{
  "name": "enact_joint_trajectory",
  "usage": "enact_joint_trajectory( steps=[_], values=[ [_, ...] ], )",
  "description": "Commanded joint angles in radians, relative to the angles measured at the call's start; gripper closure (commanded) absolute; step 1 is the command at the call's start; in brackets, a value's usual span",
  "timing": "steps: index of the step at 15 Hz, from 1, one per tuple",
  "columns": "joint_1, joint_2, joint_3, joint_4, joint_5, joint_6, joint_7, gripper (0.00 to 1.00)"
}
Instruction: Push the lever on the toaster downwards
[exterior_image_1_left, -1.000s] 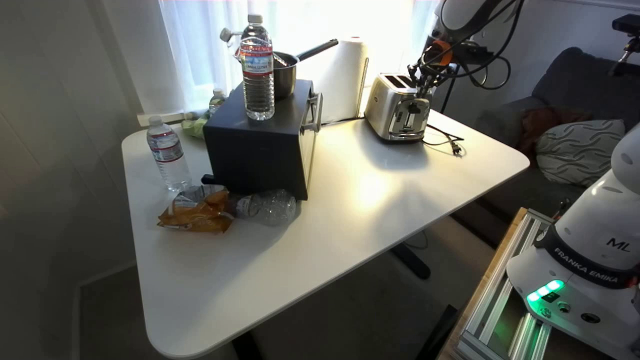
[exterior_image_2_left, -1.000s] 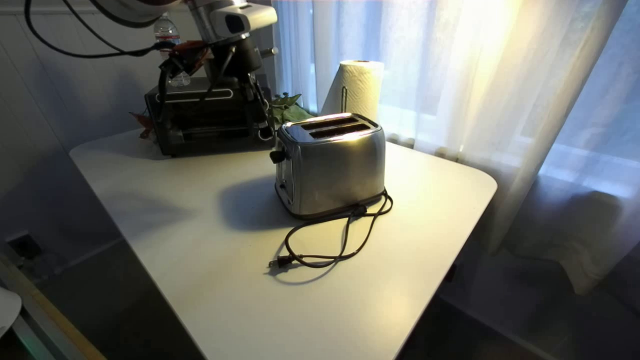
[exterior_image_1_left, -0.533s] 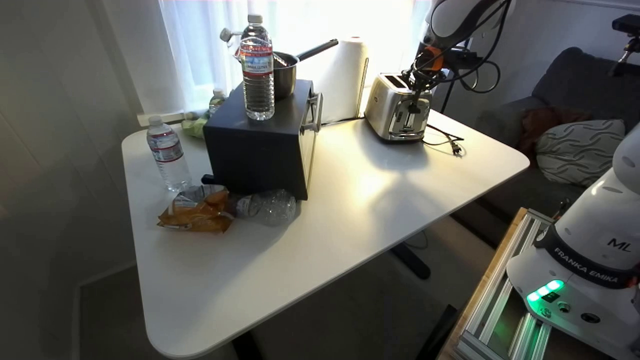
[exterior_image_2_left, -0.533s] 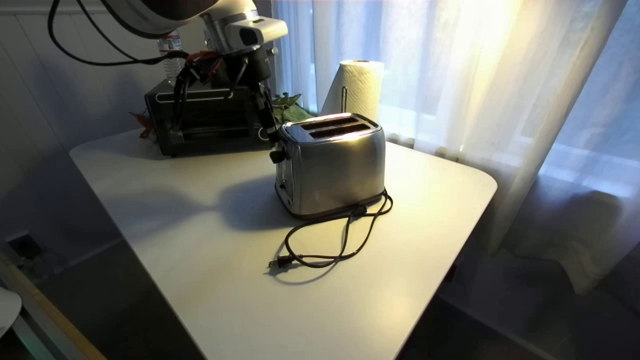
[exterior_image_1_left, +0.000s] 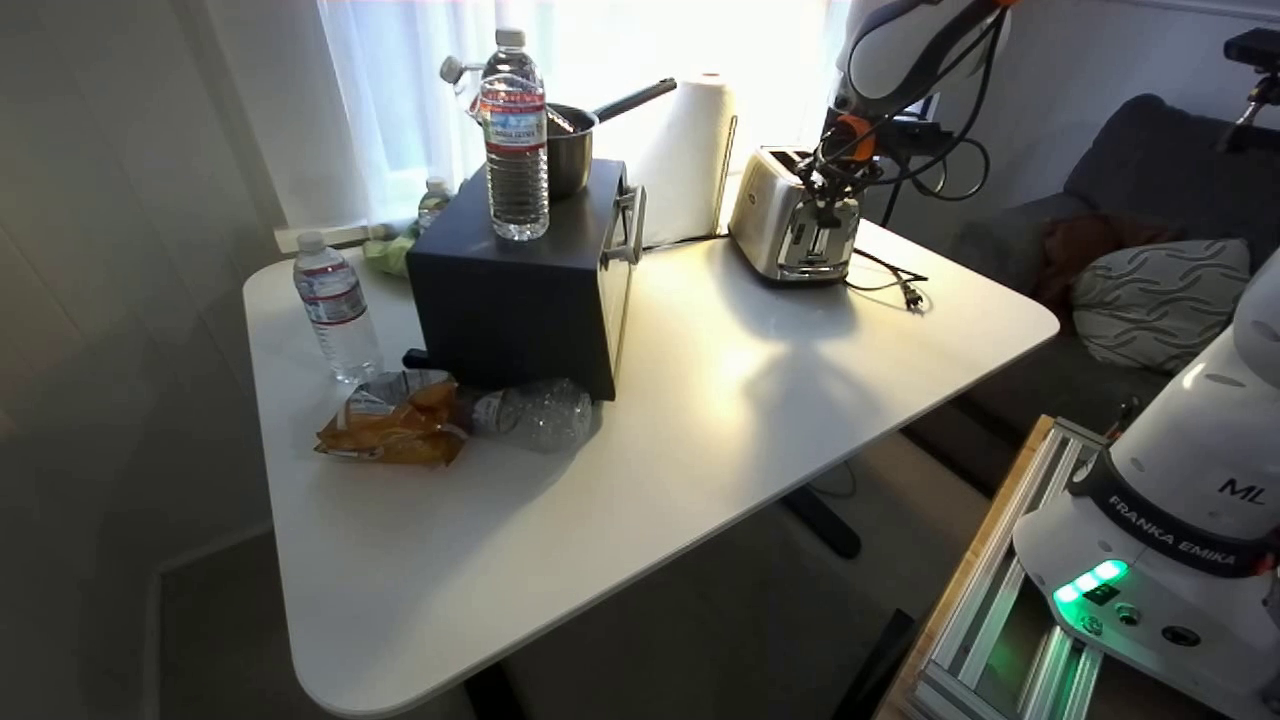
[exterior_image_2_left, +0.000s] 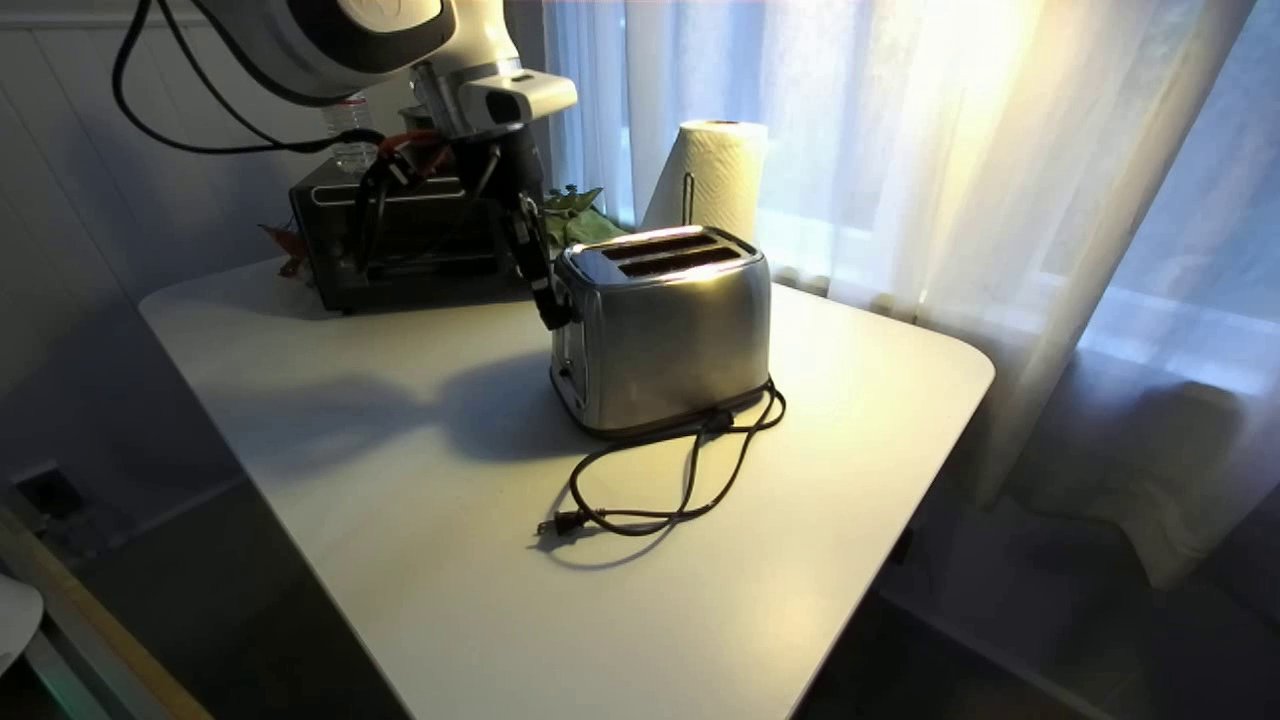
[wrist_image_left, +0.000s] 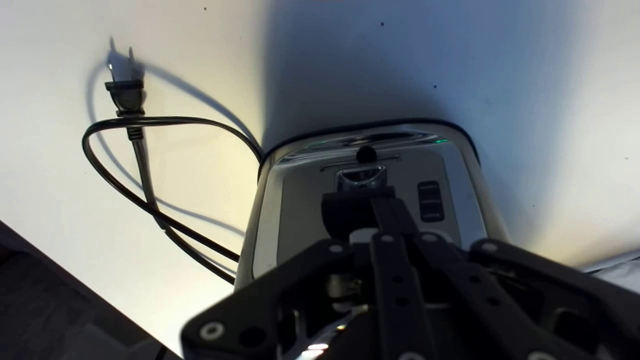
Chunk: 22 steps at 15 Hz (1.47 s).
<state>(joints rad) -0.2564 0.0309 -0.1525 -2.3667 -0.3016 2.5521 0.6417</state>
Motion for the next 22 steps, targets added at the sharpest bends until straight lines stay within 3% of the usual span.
enact_joint_trajectory(
  steps=[1, 6, 7, 22],
  values=[
    [0.028, 0.006, -0.037, -0.008, -0.102, 0.028, 0.105, 0.99],
    [0.033, 0.02, -0.053, -0.028, -0.138, 0.106, 0.15, 0.99],
    [0.035, 0.009, -0.051, -0.009, -0.106, 0.053, 0.104, 0.99],
    [0.047, 0.036, -0.056, -0.027, -0.132, 0.101, 0.128, 1.0]
  ],
)
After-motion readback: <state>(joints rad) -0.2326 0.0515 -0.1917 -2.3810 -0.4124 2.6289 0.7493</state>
